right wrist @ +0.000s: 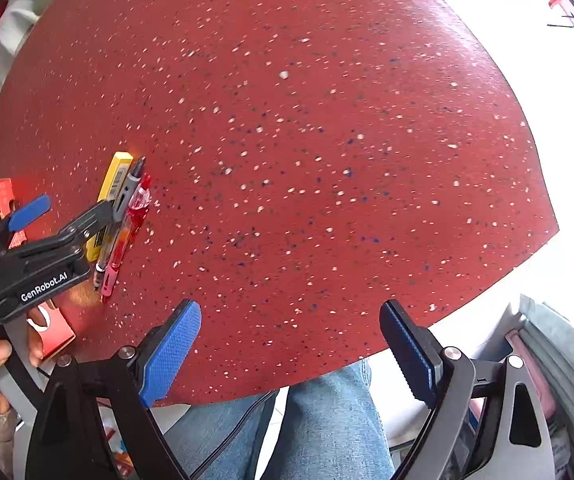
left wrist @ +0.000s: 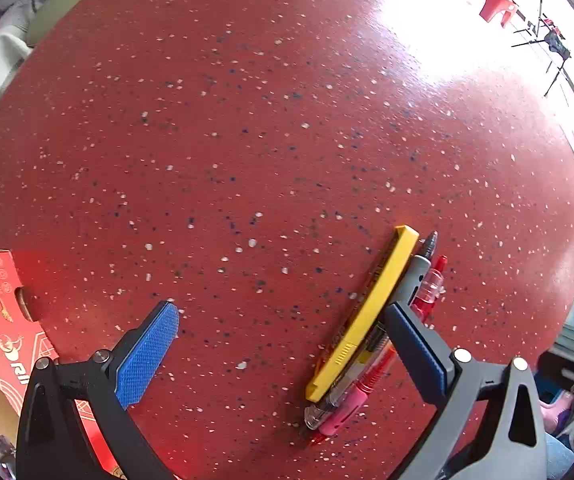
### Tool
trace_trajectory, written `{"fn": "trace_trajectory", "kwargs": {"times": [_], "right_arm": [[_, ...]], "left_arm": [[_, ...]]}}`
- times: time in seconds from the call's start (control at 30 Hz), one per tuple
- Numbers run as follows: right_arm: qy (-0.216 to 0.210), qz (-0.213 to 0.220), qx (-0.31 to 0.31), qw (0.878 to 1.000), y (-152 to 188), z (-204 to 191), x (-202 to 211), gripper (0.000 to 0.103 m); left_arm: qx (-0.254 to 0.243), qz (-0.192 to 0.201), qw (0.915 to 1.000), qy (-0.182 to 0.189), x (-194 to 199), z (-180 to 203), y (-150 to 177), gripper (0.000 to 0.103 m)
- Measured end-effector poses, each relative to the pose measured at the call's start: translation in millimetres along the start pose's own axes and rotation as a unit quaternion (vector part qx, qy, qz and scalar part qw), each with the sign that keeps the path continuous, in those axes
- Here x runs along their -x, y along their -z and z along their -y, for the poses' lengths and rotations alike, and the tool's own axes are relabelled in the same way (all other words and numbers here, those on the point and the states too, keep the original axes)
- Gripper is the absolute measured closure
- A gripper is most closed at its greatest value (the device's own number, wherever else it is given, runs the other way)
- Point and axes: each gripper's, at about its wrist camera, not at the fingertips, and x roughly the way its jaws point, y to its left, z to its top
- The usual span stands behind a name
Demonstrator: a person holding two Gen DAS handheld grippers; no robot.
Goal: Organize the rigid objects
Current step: 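Grasp the yellow utility knife with the left gripper while the right gripper grasps the red pen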
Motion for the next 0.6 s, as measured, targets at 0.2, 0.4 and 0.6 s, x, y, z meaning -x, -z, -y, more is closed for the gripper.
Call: {"fn": "trace_trajectory", "kwargs": {"times": [0.2, 0.4, 0.6], "right_arm": [[-0.003, -0.003, 0.018, 1.000, 5.4, -15.8, -2.1, 0.011], [-0.004, -0.001, 0.018, 1.000, 7.7, -17.4, -0.7, 0.011], [0.001, -0.004, 0.029, 1.000, 5.5, -24.3, -4.3, 0.011]], "left_arm": [[-0.015, 0.022, 0.9990, -0.036, 0.7, 11.4, -3.2, 0.000], [-0.003, 0.016, 0.9998, -0.015, -1.0, -4.3, -8.3, 0.000], [-0.018, 0.015, 0.9992, -0.031, -12.5, 19.5, -19.3, 0.000]]}}
